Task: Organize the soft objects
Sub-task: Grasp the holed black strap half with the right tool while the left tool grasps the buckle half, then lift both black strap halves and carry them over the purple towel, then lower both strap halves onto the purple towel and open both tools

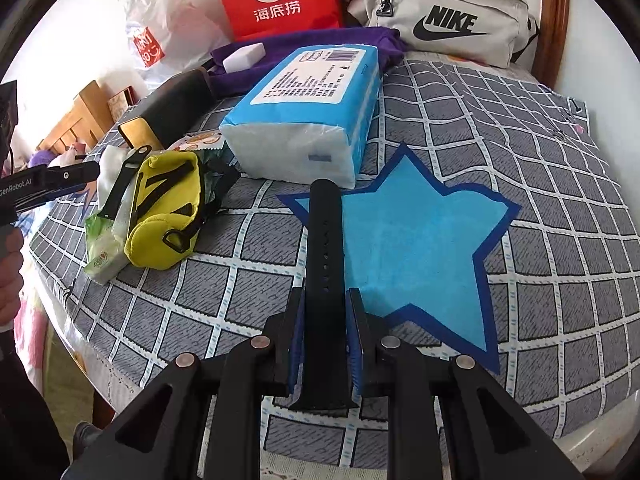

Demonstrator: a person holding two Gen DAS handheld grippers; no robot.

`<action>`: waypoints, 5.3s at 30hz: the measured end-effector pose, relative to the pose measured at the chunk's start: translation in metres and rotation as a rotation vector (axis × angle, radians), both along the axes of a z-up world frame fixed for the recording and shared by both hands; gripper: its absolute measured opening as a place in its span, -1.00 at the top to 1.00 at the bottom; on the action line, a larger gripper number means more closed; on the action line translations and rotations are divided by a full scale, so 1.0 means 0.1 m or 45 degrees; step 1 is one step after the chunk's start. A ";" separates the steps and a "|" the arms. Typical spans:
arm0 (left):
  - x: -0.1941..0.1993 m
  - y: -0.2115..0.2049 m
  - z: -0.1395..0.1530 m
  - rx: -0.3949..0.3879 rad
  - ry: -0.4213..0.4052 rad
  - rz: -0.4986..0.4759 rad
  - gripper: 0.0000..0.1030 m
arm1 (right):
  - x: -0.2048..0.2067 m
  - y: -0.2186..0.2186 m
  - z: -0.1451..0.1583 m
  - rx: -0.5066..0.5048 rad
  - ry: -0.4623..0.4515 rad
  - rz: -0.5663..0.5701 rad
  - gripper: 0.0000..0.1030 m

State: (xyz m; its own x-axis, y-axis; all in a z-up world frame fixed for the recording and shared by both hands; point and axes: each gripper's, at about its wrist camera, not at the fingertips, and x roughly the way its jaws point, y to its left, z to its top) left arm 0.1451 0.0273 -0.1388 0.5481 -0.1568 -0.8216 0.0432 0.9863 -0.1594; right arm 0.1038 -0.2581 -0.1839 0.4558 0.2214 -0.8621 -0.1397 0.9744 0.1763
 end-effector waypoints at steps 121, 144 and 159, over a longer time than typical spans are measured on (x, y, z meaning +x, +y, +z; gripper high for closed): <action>1.17 0.15 0.60 -0.159 -0.039 0.023 0.64 | 1.44 0.17 1.18 -0.041 -0.306 0.064 0.61; 2.07 0.14 0.39 -0.169 0.029 0.008 0.64 | 2.38 0.14 0.77 -0.030 -0.249 0.078 0.61; 2.67 0.08 0.19 -0.148 0.102 0.004 0.64 | 3.08 0.03 0.52 -0.022 -0.219 0.092 0.61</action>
State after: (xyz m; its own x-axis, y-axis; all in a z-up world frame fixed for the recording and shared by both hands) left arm 0.4125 0.0349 -0.1200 0.4821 -0.2521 -0.8391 0.0229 0.9610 -0.2756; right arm 0.4120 -0.2548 -0.1323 0.5803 0.2445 -0.7768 -0.2358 0.9635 0.1272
